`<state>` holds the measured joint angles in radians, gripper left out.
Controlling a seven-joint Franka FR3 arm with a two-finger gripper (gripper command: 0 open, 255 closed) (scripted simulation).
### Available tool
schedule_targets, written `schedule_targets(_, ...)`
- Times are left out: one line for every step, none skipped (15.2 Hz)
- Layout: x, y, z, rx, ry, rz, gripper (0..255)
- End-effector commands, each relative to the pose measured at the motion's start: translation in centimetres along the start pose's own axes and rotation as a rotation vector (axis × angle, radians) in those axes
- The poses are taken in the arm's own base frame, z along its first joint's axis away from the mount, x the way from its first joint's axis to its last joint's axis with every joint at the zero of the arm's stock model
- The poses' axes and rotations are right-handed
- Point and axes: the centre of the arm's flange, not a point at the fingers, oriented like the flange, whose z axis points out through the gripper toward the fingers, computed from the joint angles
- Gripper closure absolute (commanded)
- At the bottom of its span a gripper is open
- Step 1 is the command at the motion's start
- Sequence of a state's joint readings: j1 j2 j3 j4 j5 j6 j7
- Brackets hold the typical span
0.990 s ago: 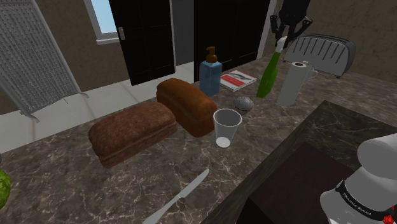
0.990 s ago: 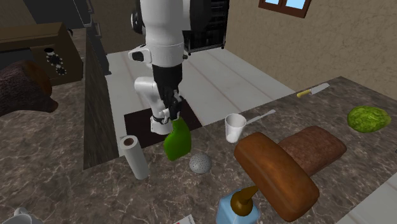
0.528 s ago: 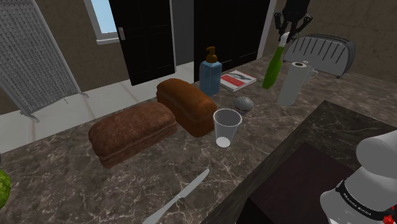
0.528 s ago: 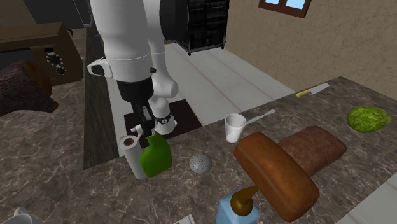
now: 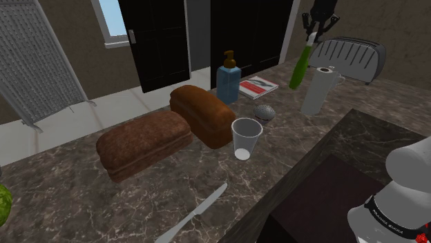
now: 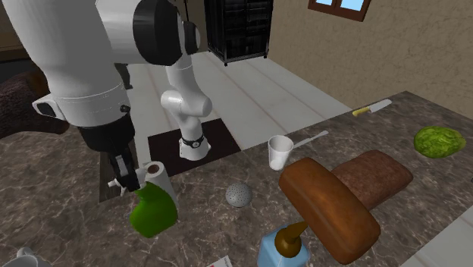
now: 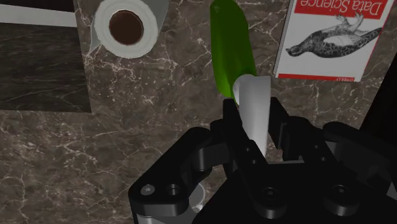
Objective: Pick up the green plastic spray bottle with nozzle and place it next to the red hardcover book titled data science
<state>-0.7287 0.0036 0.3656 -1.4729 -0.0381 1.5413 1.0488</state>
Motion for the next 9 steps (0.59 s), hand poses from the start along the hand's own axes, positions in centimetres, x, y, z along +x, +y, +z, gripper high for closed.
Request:
schedule_targets(0.5,-0.1,0.8,0.000,0.001,-0.001,255)
schedule_targets(0.5,-0.1,1.3,0.000,0.001,-0.001,255)
schedule_targets(0.5,-0.1,1.9,0.000,0.001,-0.001,255)
schedule_targets(0.4,-0.1,2.4,0.000,0.001,-0.001,255)
schedule_targets(0.4,0.0,2.9,0.000,0.001,-0.001,255)
schedule_targets(0.4,0.0,3.4,0.000,0.001,-0.001,255)
schedule_targets(0.3,0.0,4.0,0.000,0.001,-0.001,255)
schedule_targets(0.3,0.0,4.5,0.000,0.001,-0.001,255)
schedule_targets(0.3,0.0,5.0,0.000,0.001,-0.001,255)
